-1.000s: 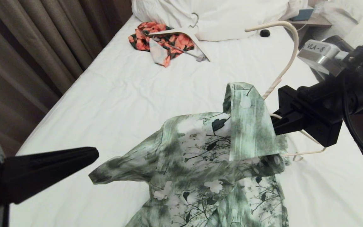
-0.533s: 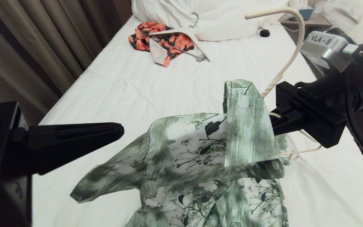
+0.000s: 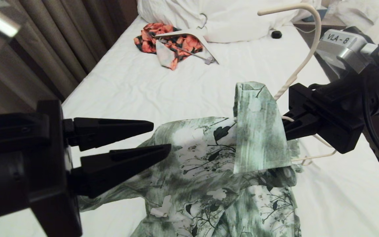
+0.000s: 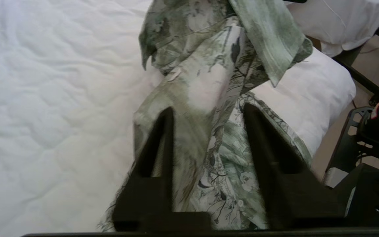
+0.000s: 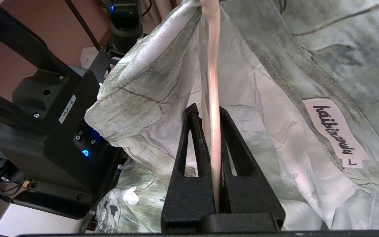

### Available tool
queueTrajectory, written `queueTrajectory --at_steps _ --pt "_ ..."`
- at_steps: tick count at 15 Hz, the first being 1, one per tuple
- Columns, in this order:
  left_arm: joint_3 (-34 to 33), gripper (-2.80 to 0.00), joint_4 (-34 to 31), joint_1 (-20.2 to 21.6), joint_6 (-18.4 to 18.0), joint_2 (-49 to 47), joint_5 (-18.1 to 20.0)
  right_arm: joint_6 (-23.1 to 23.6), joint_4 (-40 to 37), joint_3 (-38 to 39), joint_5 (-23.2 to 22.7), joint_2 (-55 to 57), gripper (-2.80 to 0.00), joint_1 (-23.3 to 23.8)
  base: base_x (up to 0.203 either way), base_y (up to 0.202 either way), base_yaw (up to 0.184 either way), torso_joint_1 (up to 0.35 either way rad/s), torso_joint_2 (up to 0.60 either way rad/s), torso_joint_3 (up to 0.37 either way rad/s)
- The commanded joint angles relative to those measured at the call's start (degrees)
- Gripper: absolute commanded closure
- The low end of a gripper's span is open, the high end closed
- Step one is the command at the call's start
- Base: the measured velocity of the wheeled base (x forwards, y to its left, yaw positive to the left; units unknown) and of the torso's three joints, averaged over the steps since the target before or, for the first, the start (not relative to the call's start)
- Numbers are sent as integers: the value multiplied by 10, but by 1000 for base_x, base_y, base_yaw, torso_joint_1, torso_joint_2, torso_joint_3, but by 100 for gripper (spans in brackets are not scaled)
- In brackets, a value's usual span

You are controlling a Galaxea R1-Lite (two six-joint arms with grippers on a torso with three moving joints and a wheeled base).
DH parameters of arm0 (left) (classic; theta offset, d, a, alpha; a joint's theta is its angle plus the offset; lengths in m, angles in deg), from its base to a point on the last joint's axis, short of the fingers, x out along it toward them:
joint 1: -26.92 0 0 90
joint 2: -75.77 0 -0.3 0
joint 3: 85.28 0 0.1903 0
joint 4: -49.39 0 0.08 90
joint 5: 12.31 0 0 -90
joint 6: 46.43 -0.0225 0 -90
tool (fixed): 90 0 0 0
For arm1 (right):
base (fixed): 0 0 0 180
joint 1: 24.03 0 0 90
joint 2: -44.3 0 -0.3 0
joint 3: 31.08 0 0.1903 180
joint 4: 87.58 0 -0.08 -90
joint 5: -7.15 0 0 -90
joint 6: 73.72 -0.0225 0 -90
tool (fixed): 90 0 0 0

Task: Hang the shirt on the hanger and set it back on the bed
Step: Hook the other side of the shirt onto the hanger

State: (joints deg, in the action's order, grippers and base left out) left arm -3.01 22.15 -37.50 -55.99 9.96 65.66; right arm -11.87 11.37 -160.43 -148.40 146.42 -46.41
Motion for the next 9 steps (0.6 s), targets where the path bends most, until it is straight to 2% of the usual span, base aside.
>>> queueTrajectory --at_steps 1,4,7,9 --pt "7 -280 0 -4 1 -25 0 3 -3 1 -3 -3 0 0 0 0 0 0 0 0" --pt "9 -280 19 -3 1 -51 9 4 -3 3 -4 -4 0 0 0 0 0 0 0 0" --pt "10 -280 65 1 -1 -85 10 4 -3 3 -4 -8 0 1 0 0 0 0 0 0" --pt "11 -280 80 5 -13 -100 10 4 -3 3 -4 -8 0 1 0 0 0 0 0 0"
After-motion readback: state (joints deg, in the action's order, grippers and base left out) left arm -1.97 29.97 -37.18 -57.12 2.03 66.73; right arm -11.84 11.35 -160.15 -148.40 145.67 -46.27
